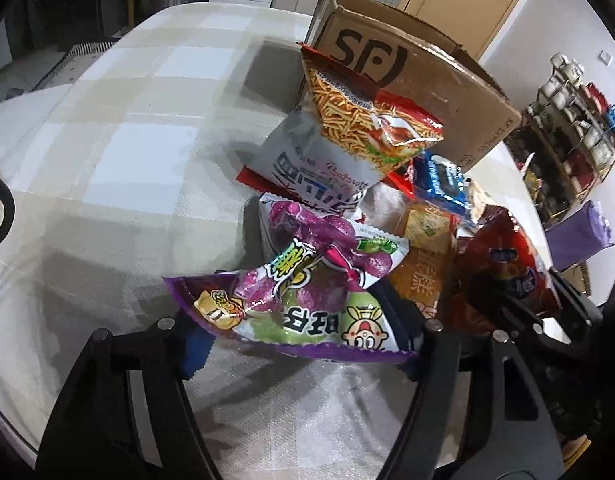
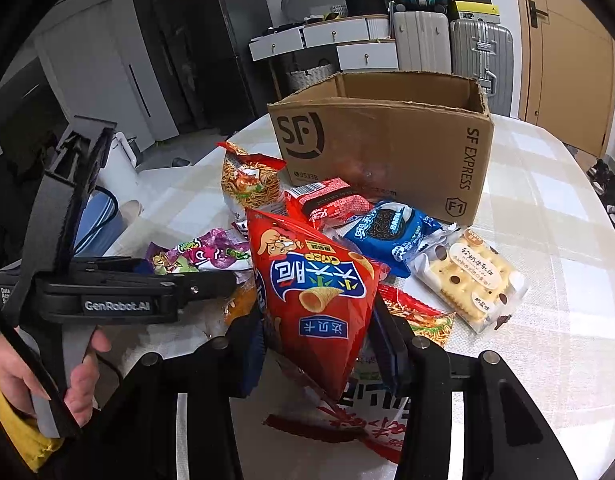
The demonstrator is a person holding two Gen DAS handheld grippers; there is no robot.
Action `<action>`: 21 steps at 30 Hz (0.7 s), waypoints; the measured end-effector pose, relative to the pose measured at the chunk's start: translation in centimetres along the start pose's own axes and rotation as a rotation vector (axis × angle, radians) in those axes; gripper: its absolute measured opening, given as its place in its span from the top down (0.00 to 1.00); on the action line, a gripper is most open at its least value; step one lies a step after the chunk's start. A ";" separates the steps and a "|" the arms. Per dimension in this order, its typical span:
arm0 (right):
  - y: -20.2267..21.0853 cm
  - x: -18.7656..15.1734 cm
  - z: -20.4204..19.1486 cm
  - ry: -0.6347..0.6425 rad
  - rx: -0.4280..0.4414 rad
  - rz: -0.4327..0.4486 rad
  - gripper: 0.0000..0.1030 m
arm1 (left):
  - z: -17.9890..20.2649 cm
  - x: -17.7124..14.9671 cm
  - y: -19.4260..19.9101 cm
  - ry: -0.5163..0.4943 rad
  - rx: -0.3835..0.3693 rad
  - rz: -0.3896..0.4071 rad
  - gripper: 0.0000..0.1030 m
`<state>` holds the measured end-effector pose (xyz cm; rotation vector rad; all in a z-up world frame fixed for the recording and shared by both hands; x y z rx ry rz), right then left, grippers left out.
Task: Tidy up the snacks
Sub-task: 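Grasp orange chip bag with right tool while left tool grasps purple candy bag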
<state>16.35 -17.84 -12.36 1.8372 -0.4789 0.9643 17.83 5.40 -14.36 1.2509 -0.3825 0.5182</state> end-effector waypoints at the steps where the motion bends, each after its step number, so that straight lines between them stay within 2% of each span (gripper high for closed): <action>1: 0.0 0.0 0.0 -0.003 0.002 0.000 0.55 | -0.2 0.1 0.2 0.009 -0.011 0.004 0.46; 6: 0.6 -0.2 0.3 -0.007 0.001 0.008 0.55 | 0.2 -0.9 2.0 -0.010 -0.032 0.036 0.55; 12: 0.8 -0.3 0.4 -0.008 0.002 0.012 0.55 | 0.5 -2.1 4.3 -0.018 -0.069 0.064 0.57; 16: 0.9 -0.2 0.4 -0.008 0.001 0.017 0.55 | 1.4 -3.1 7.0 -0.089 -0.041 0.131 0.57; 21: 1.6 0.1 0.3 -0.008 -0.004 0.049 0.55 | 1.9 -3.4 9.0 -0.104 -0.043 0.180 0.57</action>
Point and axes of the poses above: each gripper's, at about its wrist camera, not at the fingertips, and y roughly against the way its jaws point, z to its right, x to its top, the point moved 3 cm from there along -y, roughly the way its jaws point, and after that the axes turned 6 degrees about z, right-handed, at the moved point
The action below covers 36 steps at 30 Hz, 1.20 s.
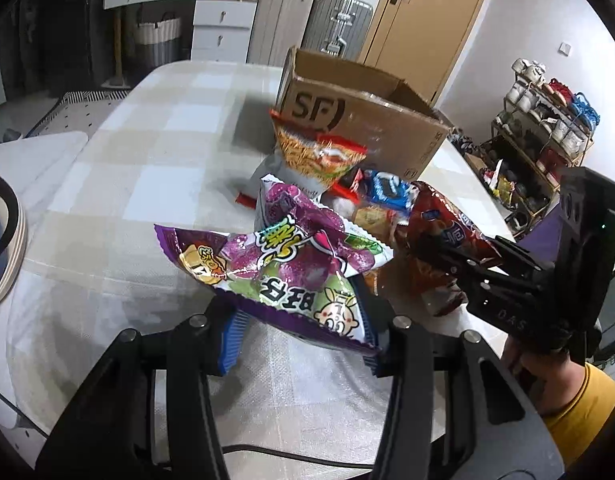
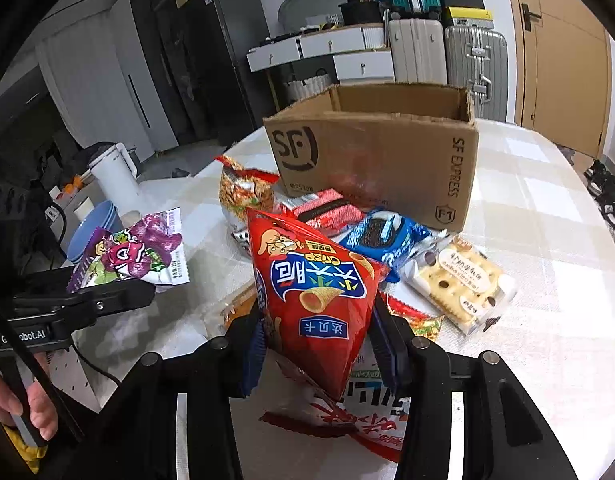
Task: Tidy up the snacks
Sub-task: 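Grasp orange chip bag with right tool while left tool grasps purple candy bag, then carry both held bags over the cardboard box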
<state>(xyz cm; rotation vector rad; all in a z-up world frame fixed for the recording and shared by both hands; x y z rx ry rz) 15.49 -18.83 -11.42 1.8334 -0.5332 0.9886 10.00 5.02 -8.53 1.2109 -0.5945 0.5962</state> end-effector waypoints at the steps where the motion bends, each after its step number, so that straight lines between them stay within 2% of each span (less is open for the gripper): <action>1: 0.2 0.1 0.0 0.001 0.000 0.008 0.55 | 0.0 0.1 0.1 -0.003 0.005 0.008 0.57; 15: 2.9 1.1 -1.1 -0.002 0.044 0.106 0.55 | 1.6 0.1 2.3 -0.032 -0.012 0.052 0.57; 22: 6.4 1.3 -2.4 0.002 0.036 0.155 0.55 | 3.2 0.7 4.8 -0.071 -0.003 0.095 0.57; 29: 9.7 1.4 -2.8 -0.025 0.022 0.183 0.55 | 4.4 1.8 8.0 -0.064 -0.033 0.122 0.57; 36: 12.7 3.4 -3.3 -0.020 0.013 0.233 0.55 | 5.7 3.4 10.4 -0.073 -0.048 0.146 0.57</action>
Point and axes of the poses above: each gripper's, at about its wrist camera, not at the fingertips, and y roughly against the way its jaws point, z to its right, x to its top, the point moved 3 cm from there along -y, roughly the way its jaws point, and after that the axes turned 6 degrees about z, right-handed, at the moved point
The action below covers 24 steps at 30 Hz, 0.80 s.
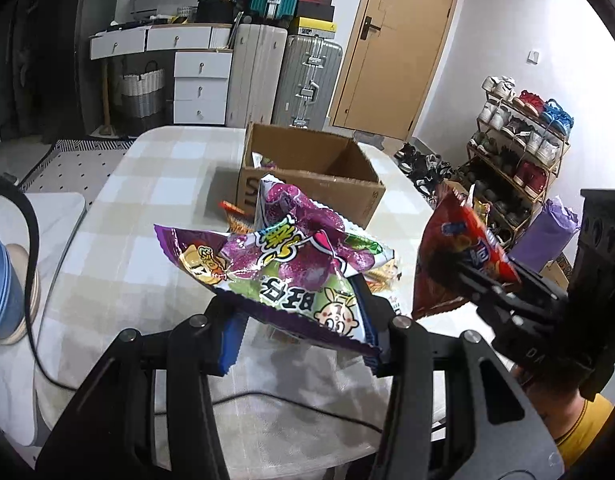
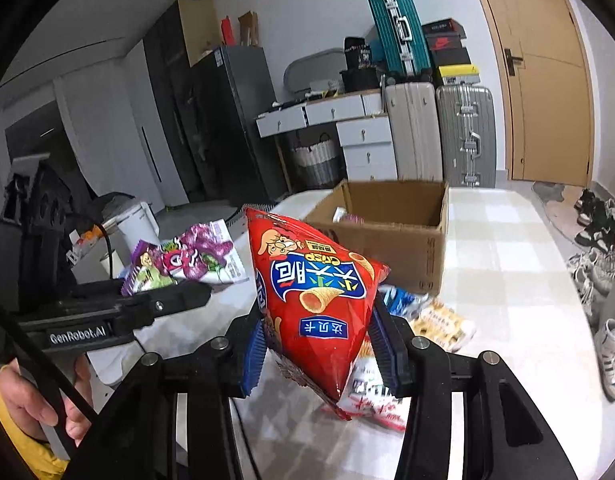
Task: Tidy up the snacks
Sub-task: 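Carry both held bags over the cardboard box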
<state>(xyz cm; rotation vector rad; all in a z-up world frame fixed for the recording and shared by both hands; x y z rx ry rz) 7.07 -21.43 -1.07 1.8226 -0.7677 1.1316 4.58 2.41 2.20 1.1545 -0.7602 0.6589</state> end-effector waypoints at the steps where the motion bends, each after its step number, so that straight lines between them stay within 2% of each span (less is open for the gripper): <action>1: 0.3 0.4 -0.1 0.002 0.003 0.007 0.55 | 0.1 0.2 0.3 0.001 -0.002 0.002 0.57; 7: 0.9 3.3 -0.5 0.022 0.006 0.034 0.55 | 0.8 2.3 1.4 -0.004 -0.008 0.009 0.57; 14: -0.4 6.7 -0.5 0.036 0.010 0.049 0.55 | 1.6 6.1 1.7 -0.011 -0.021 0.028 0.57; 19: -2.5 9.1 0.2 0.049 0.000 0.050 0.55 | 1.4 9.1 -0.2 -0.022 -0.003 0.019 0.57; 24: -5.9 11.4 1.6 0.042 -0.011 0.034 0.55 | 0.6 11.6 -4.1 -0.013 0.000 -0.011 0.57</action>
Point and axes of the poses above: each gripper's, at about its wrist camera, not at the fingertips, and y roughly against the way its jaws point, z to its right, x to its top, the point moved 3 cm from there along -y, roughly the way its jaws point, and after that the axes turned 6 degrees about z, right-handed, at the moved point
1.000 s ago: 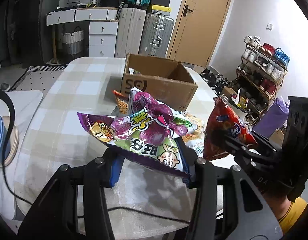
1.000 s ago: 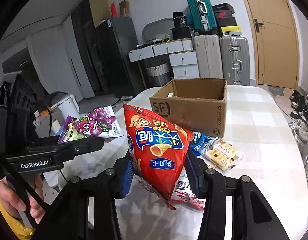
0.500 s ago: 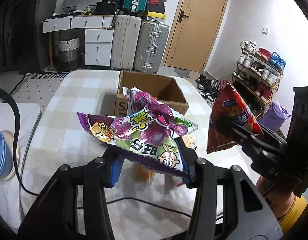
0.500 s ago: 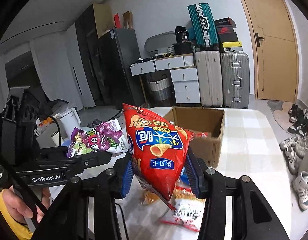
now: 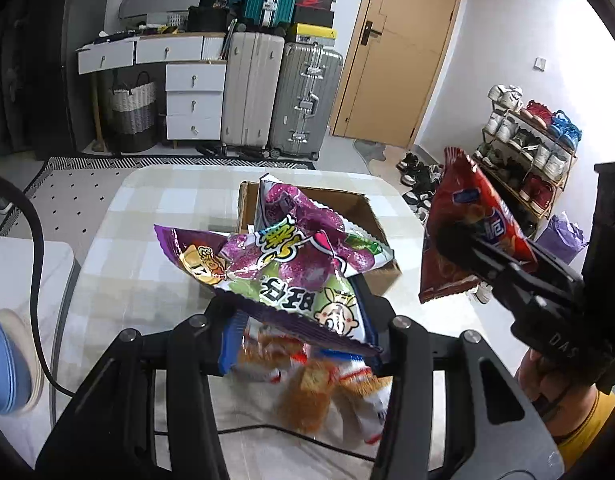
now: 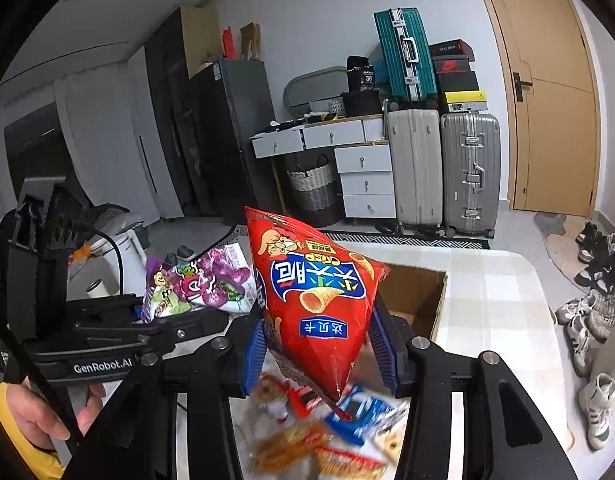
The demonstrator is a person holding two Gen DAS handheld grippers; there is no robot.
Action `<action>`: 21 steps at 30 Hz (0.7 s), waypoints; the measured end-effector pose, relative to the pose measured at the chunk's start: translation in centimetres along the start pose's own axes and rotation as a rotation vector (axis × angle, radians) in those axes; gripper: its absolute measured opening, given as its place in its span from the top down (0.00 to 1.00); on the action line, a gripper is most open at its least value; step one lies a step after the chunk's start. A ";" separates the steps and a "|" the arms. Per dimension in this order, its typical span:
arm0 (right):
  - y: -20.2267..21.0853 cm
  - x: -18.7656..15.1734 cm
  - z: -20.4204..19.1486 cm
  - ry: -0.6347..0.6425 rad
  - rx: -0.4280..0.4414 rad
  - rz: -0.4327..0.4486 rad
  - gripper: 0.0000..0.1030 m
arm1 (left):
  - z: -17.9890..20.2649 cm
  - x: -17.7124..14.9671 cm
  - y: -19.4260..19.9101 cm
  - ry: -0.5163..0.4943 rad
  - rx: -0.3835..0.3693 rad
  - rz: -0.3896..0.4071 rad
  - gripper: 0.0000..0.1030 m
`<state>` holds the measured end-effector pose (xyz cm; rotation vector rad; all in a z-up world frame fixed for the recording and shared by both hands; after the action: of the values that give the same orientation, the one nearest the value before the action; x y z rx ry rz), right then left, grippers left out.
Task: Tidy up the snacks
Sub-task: 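Carry both held bags over the cardboard box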
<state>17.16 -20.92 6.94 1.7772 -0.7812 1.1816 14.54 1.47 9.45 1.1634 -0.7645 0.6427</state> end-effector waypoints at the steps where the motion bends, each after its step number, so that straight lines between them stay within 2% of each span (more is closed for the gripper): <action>1: -0.7 0.4 0.3 0.005 -0.006 -0.003 0.55 | -0.2 0.5 -0.8 0.005 -0.004 -0.011 0.57; 6: -5.5 1.9 2.6 -0.014 -0.016 -0.033 0.55 | -0.1 3.2 -6.2 -0.009 -0.004 -0.043 0.57; 11: -9.8 2.0 5.3 -0.040 -0.034 -0.068 0.55 | 0.1 5.2 -12.0 -0.027 0.001 -0.079 0.57; 21: -16.2 0.5 9.1 -0.047 -0.076 -0.151 0.55 | -0.9 6.2 -22.6 -0.040 0.037 -0.180 0.57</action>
<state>34.62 -21.75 0.66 1.7740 -0.6970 1.0021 36.06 -3.56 1.64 1.2666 -0.6750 0.4866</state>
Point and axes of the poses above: each gripper's, at about its wrist camera, not at the fingertips, and y roughly against the way its jaws point, z to its right, x to its top, the point moved 3 cm from there along -y, roughly the way its jaws point, and after that the axes turned 6 degrees about z, right-handed, at the moved point
